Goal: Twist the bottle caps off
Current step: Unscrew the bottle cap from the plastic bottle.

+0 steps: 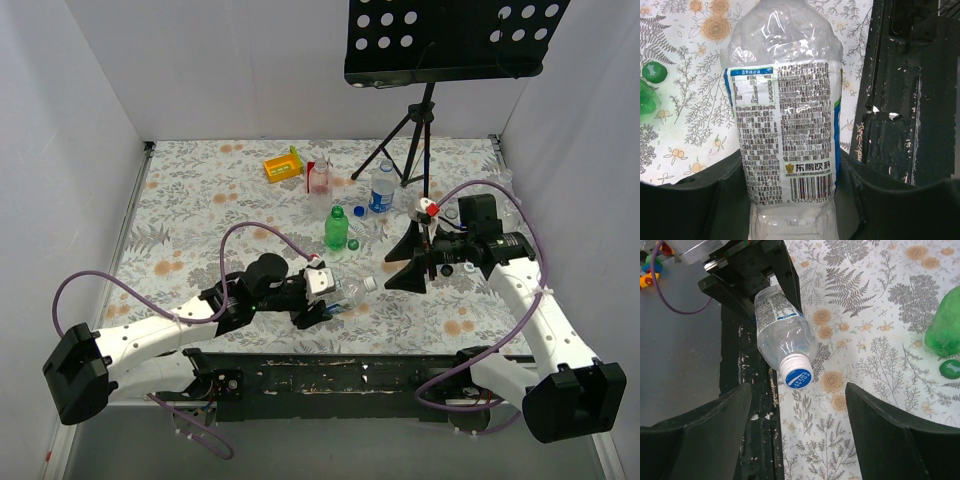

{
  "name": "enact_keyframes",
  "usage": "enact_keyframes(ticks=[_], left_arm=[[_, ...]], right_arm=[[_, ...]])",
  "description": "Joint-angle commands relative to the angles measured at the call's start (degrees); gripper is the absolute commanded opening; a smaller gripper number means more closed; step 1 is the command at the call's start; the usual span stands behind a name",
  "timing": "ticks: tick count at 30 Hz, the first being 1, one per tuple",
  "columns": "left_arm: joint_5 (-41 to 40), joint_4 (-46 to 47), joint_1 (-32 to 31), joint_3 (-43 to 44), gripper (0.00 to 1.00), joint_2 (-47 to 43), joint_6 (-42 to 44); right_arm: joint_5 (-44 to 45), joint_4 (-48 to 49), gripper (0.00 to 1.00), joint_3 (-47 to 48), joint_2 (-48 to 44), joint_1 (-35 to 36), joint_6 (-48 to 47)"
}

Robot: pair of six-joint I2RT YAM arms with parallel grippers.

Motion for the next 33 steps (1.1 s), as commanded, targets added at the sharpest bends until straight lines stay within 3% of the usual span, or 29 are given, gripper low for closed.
enact_keyframes(ticks=[1, 9, 21, 26, 33], left_arm=[[-3.6, 3.3, -1.1, -0.4, 0.0, -1.3, 0.2], [-5.1, 4.8, -1.7, -1.0, 0.0, -1.0, 0.0], [-9.0, 7.2, -2.8, -0.2, 0.0, 0.2, 0.5], [-9.0, 7.9, -3.7, 0.1, 0.0, 1.3, 0.3], [-10.0, 8.6, -4.5, 1.2, 0.0, 3.4, 0.3]], right_arm=[[-1.7, 7.4, 0.83, -1.9, 0.2, -0.7, 11.4], [0.4, 8.0, 0.82, -1.7, 1.8, -0.7, 16.0], [0.6, 17.1, 0.82, -6.8, 3.9, -0.9, 32.7], [0.3, 18.1, 0.82, -6.8, 5.6, -0.3, 35.3], [0.5, 17.9, 0.71, -6.2, 7.5, 1.1, 36.2]])
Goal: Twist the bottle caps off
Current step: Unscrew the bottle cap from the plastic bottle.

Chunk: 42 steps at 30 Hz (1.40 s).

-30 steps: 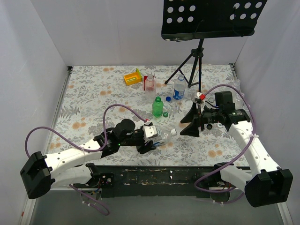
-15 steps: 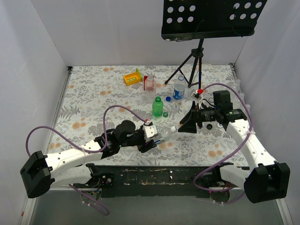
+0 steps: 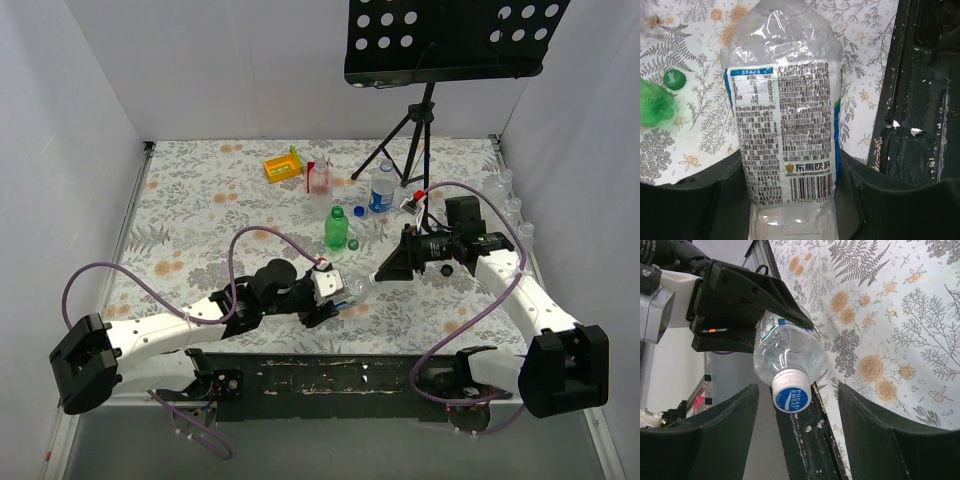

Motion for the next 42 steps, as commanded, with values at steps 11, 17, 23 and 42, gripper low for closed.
enact_keyframes(ticks=[11, 17, 23, 42], left_arm=[[-2.7, 2.3, -0.8, 2.6, 0.0, 1.9, 0.2], [-2.9, 2.6, -0.8, 2.1, 0.0, 1.4, 0.1], [-3.2, 2.6, -0.8, 1.5, 0.0, 0.8, 0.4], [33.4, -3.5, 10.0, -2.8, 0.0, -7.4, -3.1]], right_arm=[[-0.4, -1.6, 0.5, 1.4, 1.8, 2.7, -0.5], [0.8, -2.9, 0.49, 2.3, 2.8, 3.5, -1.1], [-1.3, -3.3, 0.03, 2.8, 2.8, 3.8, -4.2], [14.2, -24.0, 0.01, 14.1, -1.6, 14.1, -73.4]])
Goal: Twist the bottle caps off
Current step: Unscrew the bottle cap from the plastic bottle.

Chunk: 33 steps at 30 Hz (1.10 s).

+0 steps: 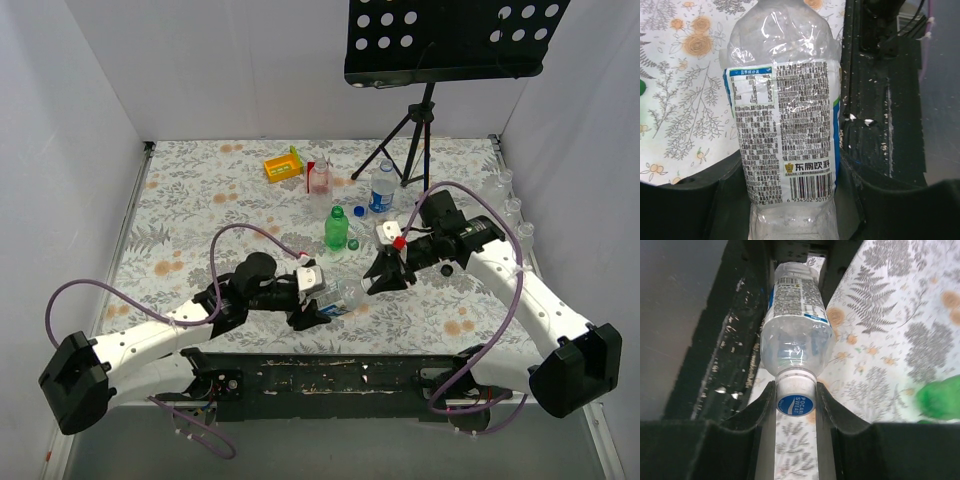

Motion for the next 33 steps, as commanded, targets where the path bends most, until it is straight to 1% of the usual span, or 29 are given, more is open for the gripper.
enact_keyframes(ticks=[1, 3, 9, 12, 23, 33], left_arm=[[18.9, -2.4, 5.1, 0.3, 0.0, -2.1, -1.1], [19.4, -2.6, 5.6, 0.5, 0.0, -2.0, -1.0], [19.0, -5.5, 5.8, 2.9, 0.0, 2.4, 1.0], [19.1, -5.4, 5.8, 3.5, 0.0, 4.2, 0.8], [17.5, -4.9, 5.7, 3.2, 0.0, 3.7, 0.2], [15.6, -5.1, 5.8, 2.7, 0.0, 1.9, 0.1]], right_arm=[[11.2, 4.5, 0.01, 0.9, -3.6, 1.1, -14.9], [11.2, 3.9, 0.01, 3.3, -2.2, 1.1, -13.9], [9.9, 4.9, 0.01, 3.4, -3.0, 1.1, -12.0], [10.1, 5.2, 0.01, 2.6, -3.4, 1.1, -11.3], [10.6, 7.0, 0.02, 2.3, -3.5, 1.1, -7.9], [10.2, 8.7, 0.07, 1.3, -3.4, 1.1, -4.8]])
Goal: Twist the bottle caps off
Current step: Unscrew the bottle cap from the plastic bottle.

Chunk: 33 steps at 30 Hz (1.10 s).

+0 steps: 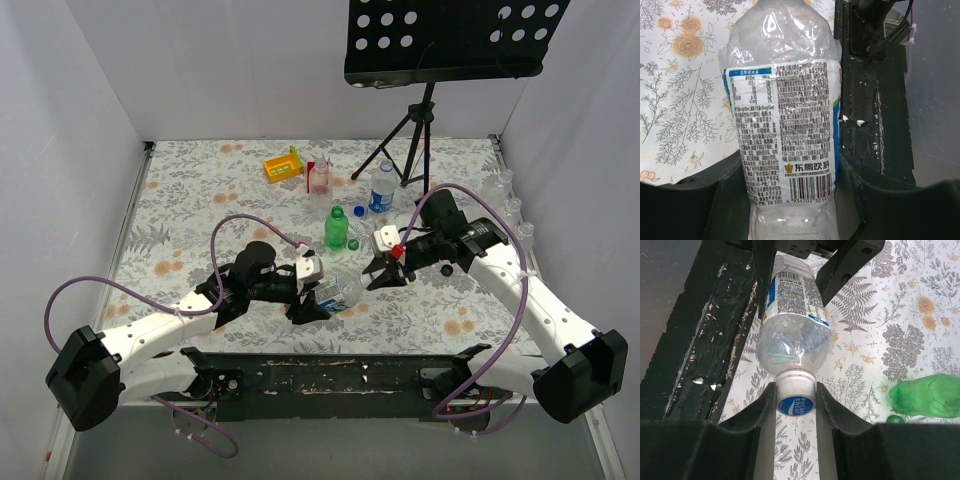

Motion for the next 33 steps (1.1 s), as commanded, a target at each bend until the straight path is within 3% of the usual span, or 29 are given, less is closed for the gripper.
enact_keyframes(ticks=[1, 15, 25, 33], left_arm=[[4.2, -4.0, -0.8, 0.3, 0.0, -2.2, 1.1], [3.5, -4.8, -0.9, 0.6, 0.0, -1.8, 1.4], [2.8, -5.4, -0.8, 0.5, 0.0, -1.9, 1.9], [-0.7, -5.9, -0.8, -0.2, 0.0, -4.0, 2.6]], right_arm=[[4.4, 6.2, 0.08, 0.3, -1.1, -1.8, 1.2], [3.5, 8.8, 0.18, -0.5, -1.1, -1.8, 6.4], [3.1, 11.7, 0.47, -1.1, -1.3, -2.9, 12.1], [1.1, 11.4, 0.57, -1.2, -2.8, -5.2, 14.3]])
